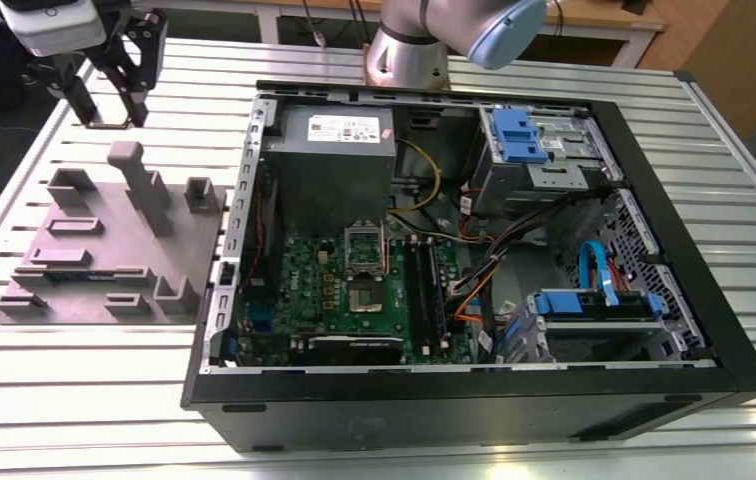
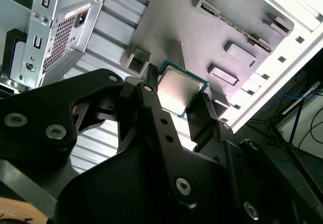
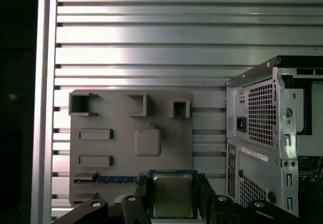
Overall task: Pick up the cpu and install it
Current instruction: 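Pick up the cpu and move it towards the insertion slot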
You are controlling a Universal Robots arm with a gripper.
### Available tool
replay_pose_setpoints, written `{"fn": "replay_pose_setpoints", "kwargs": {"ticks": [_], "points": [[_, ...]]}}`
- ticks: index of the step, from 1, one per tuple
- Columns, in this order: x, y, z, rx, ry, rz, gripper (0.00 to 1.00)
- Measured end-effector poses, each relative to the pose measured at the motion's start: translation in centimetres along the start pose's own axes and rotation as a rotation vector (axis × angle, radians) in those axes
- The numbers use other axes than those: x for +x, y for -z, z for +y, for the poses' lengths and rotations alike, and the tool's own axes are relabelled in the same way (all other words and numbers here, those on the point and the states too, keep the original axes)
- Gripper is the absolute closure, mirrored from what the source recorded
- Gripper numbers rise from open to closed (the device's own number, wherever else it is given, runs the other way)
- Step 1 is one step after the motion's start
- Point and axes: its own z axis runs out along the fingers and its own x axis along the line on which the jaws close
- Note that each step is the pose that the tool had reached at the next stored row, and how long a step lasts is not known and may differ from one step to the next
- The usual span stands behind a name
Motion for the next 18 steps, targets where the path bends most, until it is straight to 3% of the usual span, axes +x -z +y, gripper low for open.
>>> {"fn": "replay_pose_setpoints", "kwargs": {"ticks": [18], "points": [[-0.47,0.00,0.01,0.0000,0.000,0.0000,0.53]]}}
